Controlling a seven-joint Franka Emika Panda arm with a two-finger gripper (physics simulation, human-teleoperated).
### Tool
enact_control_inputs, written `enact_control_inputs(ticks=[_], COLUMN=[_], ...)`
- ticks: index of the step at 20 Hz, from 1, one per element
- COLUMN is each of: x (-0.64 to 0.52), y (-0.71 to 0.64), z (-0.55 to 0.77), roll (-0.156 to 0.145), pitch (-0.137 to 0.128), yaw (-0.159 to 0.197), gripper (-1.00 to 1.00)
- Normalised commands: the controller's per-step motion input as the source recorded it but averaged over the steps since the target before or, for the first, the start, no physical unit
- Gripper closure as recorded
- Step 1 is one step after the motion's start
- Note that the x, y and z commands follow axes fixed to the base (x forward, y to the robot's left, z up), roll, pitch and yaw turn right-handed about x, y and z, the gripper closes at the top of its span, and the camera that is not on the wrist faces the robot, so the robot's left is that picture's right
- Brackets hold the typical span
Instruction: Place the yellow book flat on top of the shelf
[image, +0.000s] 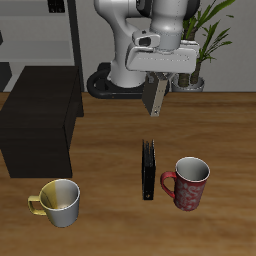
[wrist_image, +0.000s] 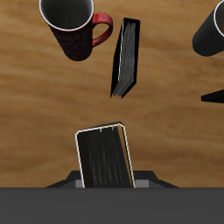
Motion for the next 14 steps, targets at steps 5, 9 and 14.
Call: enact_control_inputs(ticks=[5,9,14], x=[-0.02,0.04,0.07], y=[-0.54,-0.62,-0.62], z=[0.55,0.39,0.3], roll=[-0.101,-0.111,-0.124], pitch=[-0.108,-0.063,-0.051], yaw=[0.098,0.058,0.051], gripper=[1.0,1.0,1.0])
